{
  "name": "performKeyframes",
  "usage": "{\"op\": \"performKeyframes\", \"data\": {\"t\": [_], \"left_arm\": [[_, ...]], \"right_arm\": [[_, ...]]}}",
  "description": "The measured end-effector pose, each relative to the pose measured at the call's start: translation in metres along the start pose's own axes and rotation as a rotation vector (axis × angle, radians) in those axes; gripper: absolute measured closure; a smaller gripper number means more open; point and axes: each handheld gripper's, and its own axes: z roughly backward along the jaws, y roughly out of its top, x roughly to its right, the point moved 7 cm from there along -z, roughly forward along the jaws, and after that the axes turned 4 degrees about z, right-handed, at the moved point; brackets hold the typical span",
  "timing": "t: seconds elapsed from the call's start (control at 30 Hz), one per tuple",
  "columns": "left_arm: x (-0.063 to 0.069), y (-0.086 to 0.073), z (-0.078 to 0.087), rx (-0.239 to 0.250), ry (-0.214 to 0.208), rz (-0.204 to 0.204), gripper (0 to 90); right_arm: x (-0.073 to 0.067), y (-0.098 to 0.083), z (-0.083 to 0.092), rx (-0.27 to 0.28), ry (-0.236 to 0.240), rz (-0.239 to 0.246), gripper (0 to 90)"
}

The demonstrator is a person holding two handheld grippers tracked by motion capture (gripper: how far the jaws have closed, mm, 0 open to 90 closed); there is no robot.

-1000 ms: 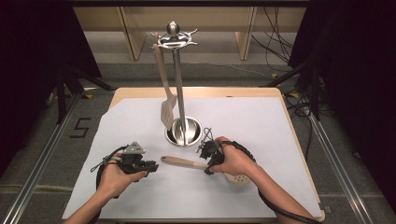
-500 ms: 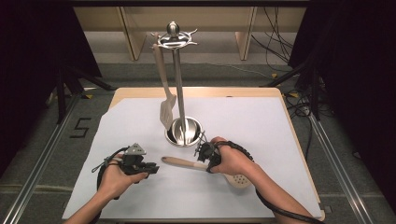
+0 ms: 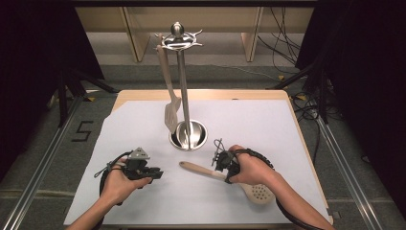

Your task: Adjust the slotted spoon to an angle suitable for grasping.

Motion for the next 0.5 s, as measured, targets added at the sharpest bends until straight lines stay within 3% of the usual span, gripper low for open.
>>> {"op": "performKeyframes", "data": {"t": [0.2,0.43,0.5], "left_arm": [[0.001,0.001,-0.001,0.001,0.000,0.003,75.0],[0.002,0.000,-0.002,-0.007,-0.005,0.002,74.7],[0.001,0.000,-0.002,-0.003,-0.004,0.004,74.7]], "right_arm": [[-0.003,-0.014,0.002,-0.021,0.014,-0.015,79.2],[-0.003,-0.006,0.003,-0.019,0.016,-0.064,74.8],[0.002,-0.002,0.002,0.001,0.003,-0.024,72.6]]}}
